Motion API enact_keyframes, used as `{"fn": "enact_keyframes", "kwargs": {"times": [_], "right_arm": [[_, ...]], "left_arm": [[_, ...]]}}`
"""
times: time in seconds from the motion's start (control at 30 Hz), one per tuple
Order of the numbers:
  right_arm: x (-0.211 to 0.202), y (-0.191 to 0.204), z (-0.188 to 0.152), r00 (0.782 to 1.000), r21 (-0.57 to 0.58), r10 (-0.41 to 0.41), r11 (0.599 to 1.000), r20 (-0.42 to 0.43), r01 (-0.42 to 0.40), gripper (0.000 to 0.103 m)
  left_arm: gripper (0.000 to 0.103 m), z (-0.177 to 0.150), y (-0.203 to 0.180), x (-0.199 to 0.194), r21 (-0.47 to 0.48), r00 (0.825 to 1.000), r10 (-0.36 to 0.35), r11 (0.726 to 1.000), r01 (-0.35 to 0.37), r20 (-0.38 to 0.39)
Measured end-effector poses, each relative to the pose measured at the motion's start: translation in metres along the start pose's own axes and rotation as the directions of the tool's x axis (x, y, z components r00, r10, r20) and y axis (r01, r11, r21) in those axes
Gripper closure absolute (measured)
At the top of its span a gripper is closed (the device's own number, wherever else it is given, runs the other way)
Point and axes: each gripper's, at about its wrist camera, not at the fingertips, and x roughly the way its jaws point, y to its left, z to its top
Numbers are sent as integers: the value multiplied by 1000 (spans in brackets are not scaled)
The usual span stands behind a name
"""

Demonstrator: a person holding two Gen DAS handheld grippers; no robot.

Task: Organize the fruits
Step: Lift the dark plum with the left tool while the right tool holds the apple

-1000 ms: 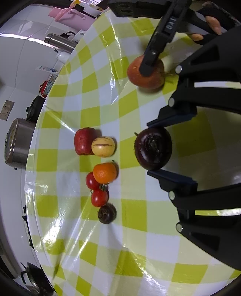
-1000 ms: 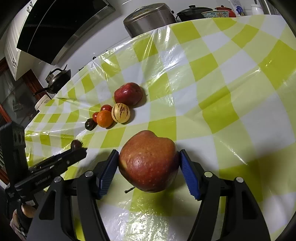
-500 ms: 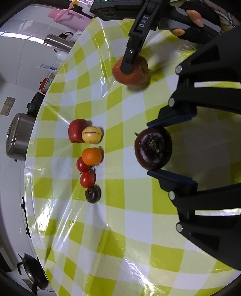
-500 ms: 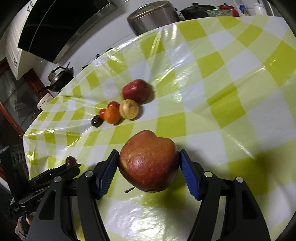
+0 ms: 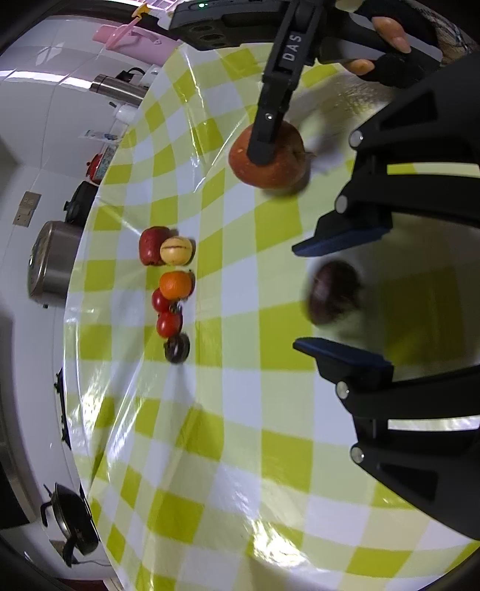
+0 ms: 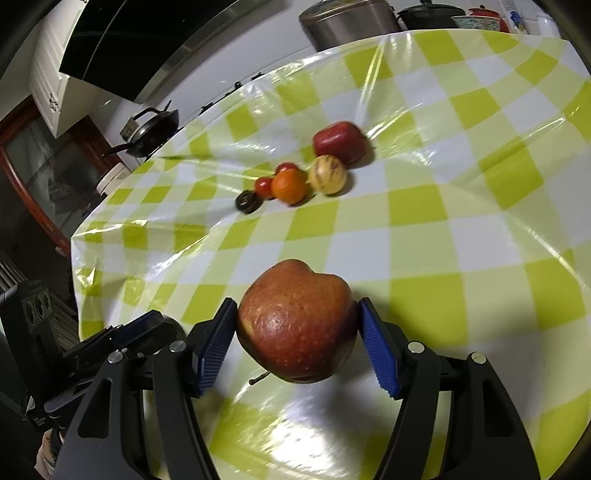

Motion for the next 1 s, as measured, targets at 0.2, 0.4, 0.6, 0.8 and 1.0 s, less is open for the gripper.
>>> {"fn": "enact_keyframes", "kwargs": {"times": [0.2, 0.4, 0.6, 0.8, 1.0], "right_arm": [[7, 15, -14, 1000, -18, 2, 1000, -26, -3, 37], [-3, 6, -9, 1000, 12, 12, 1000, 21, -12, 40], [-4, 8, -8, 999, -8, 0, 1000, 41, 0, 40], [5, 17, -8, 996, -61, -90, 994, 0, 90, 14], [22, 11, 4, 988, -82, -151, 986, -36, 148, 14]], "left_arm": [[57, -19, 16, -5, 5, 998, 36, 999, -36, -43], [43, -22, 22, -2, -9, 999, 0, 1000, 0, -40], [41, -9, 9, 27, 57, 993, -2, 998, 8, -118], [41, -2, 11, 43, 44, 989, 2, 999, 4, -151], [63, -3, 15, 42, 41, 990, 3, 999, 2, -143]]}}
